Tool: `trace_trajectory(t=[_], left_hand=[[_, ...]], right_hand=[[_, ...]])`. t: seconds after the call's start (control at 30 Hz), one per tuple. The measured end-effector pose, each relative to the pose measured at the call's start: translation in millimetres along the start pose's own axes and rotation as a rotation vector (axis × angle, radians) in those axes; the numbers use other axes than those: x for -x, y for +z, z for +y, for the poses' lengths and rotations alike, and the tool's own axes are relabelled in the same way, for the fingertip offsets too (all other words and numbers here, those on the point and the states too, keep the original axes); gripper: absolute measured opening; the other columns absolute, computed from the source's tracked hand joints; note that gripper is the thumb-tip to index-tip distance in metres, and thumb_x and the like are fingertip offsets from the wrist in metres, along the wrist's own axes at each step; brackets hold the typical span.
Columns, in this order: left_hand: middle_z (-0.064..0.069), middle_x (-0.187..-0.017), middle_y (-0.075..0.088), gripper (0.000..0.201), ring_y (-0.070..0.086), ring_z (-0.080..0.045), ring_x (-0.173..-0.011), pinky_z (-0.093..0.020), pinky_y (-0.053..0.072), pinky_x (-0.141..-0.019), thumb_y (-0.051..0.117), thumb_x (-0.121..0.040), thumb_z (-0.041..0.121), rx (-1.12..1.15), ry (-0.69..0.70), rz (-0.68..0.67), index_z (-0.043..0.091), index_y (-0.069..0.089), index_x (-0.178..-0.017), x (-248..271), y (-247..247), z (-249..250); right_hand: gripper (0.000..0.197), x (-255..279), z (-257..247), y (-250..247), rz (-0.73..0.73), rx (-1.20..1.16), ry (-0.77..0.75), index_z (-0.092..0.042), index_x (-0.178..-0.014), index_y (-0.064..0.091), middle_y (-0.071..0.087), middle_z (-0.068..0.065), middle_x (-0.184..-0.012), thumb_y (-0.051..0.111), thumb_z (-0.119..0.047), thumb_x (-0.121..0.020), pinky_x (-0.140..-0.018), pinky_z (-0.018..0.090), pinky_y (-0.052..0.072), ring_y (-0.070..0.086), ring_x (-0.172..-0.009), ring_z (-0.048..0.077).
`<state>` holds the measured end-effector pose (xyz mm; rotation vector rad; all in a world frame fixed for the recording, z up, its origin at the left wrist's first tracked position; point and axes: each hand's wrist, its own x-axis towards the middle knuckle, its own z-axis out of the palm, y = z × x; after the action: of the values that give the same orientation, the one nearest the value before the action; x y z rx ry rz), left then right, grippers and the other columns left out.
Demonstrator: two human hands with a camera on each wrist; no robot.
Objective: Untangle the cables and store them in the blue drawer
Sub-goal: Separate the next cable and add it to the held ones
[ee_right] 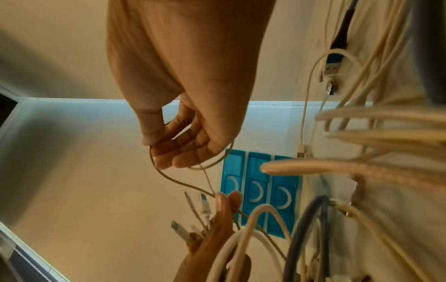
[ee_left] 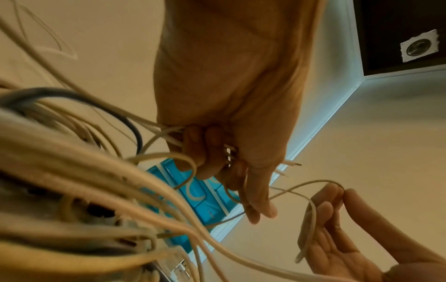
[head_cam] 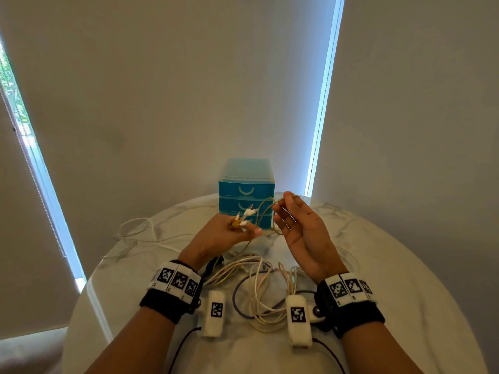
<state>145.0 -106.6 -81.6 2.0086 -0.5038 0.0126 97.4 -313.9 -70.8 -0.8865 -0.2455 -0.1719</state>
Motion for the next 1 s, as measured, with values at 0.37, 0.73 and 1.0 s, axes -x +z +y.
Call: trace_trajectory(t=[0.37,0.73,1.0], left_hand=[[0.017,-0.069,0.072,0.027,0.058,0.007,-0.055,-0.022,0.046,-0.068,0.079,-0.095,0.044,0.429,0.071,0.453,0.018,0.083,-0.101,7,-7,23],[0.006,-0.104,0.083,0.022,0.075,0.002,-0.099,-0.023,0.056,-0.084,0.074,-0.099,0.041,0.351,0.159,0.268,0.028,0.083,-0.115,12,-4,34],[0.017,-0.085,0.077,0.023,0.062,0.008,-0.067,-0.030,0.044,-0.069,0.071,-0.100,0.051,0.361,0.068,0.485,0.033,0.083,-0.106,4,-20,11]], right_hand=[[0.023,8,36,-4,-0.251,0.719,0.457,-0.008,-0.122,0.077,0.080,0.012,-0.119,0.068,-0.020,-0.104,-0.100,0.039,0.062,0.075,-0.116,0.031],[0.017,5,45,4,0.031,0.739,0.072,-0.018,-0.114,0.081,0.083,0.003,-0.102,0.077,-0.024,-0.099,-0.083,0.031,0.064,0.078,-0.097,0.022],[0.024,-1,22,-6,0.346,0.351,-0.122,-0.006,-0.118,0.076,0.083,0.010,-0.104,0.074,-0.022,-0.101,-0.081,0.032,0.064,0.080,-0.101,0.025]])
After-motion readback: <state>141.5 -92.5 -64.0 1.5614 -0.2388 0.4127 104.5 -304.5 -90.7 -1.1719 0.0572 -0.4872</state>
